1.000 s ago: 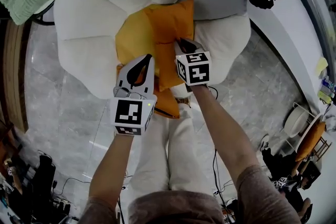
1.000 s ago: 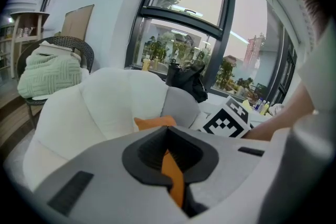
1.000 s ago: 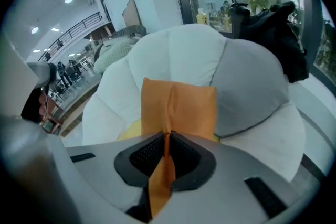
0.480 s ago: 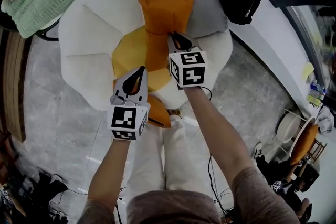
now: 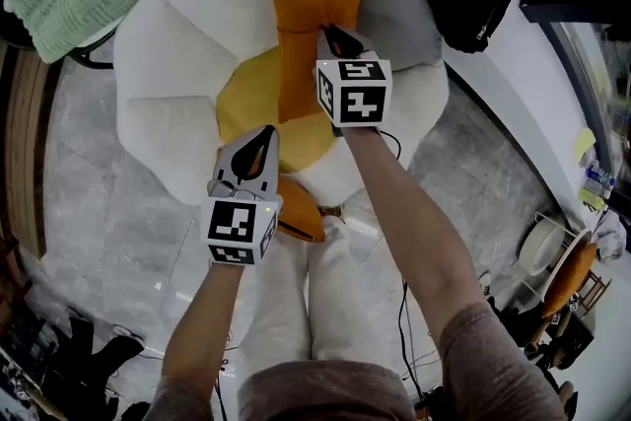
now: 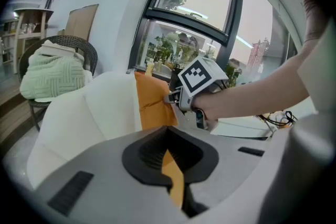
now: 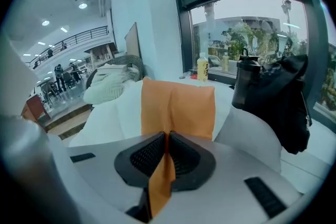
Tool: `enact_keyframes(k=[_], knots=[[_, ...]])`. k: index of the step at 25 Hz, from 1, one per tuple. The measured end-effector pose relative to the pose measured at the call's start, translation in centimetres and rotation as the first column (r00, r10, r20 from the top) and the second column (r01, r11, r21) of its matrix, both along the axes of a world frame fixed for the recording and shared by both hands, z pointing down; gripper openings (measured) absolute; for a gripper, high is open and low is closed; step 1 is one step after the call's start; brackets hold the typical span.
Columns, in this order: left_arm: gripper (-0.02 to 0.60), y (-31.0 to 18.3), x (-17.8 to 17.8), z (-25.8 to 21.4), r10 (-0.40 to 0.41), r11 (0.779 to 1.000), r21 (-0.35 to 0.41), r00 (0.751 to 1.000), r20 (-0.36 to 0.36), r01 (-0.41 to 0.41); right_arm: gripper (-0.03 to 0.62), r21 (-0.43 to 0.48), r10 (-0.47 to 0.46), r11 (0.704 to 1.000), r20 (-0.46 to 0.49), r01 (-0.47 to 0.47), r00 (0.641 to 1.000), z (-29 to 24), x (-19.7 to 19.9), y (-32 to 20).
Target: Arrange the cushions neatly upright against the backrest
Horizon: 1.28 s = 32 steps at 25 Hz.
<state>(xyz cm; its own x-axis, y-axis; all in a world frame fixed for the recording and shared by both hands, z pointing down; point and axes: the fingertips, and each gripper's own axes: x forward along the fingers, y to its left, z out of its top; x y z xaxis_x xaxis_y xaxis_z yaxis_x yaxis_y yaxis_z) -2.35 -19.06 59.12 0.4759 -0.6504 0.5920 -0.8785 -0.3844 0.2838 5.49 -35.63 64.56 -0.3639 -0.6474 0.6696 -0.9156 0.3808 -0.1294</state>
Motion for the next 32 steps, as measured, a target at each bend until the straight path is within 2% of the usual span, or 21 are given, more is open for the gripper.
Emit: enact_keyframes(k=[7, 13, 22, 26, 29, 32], knots=[[0.005, 1.0, -1.4, 1.6, -0.024, 0.999, -0.026, 1.0, 0.007, 0.024, 0.045, -0.035, -0.036, 0.999, 0.004, 0.037, 0.999, 2.4, -2.0, -0.6], [0.005, 1.8, -2.3, 2.5, -0.041, 0.998, -0.04, 0.999, 0.003, 0.041, 0.071, -0.08, -0.12, 0.99, -0.03, 0.117, 0.992, 4.8, -3.5, 0.6], [0.005, 2.7, -2.5, 2.4, -0.044, 0.998, -0.042, 0.999, -0.008, 0.044, 0.092, -0.052, -0.135, 0.99, -0.026, 0.133, 0.991, 4.5, -3.7, 2.1], [0.005, 2.7, -2.6, 2.1, -0.046, 0.998, -0.048, 0.999, -0.007, 0.045, 0.095, -0.075, -0.12, 0.99, -0.014, 0.118, 0.993, 4.7, -2.9, 5.1], [0.005, 2.9, -2.7, 1.8, -0.046, 0.998, -0.05, 0.999, -0.008, 0.046, 0.095, -0.133, -0.113, 0.985, 0.001, 0.112, 0.994, 6.1, -2.0, 8.6], [0.004, 3.2, -2.6, 1.4, -0.04, 0.998, -0.048, 0.999, -0.01, 0.039, 0.095, -0.192, -0.142, 0.971, 0.02, 0.143, 0.99, 7.2, -1.6, 11.9]])
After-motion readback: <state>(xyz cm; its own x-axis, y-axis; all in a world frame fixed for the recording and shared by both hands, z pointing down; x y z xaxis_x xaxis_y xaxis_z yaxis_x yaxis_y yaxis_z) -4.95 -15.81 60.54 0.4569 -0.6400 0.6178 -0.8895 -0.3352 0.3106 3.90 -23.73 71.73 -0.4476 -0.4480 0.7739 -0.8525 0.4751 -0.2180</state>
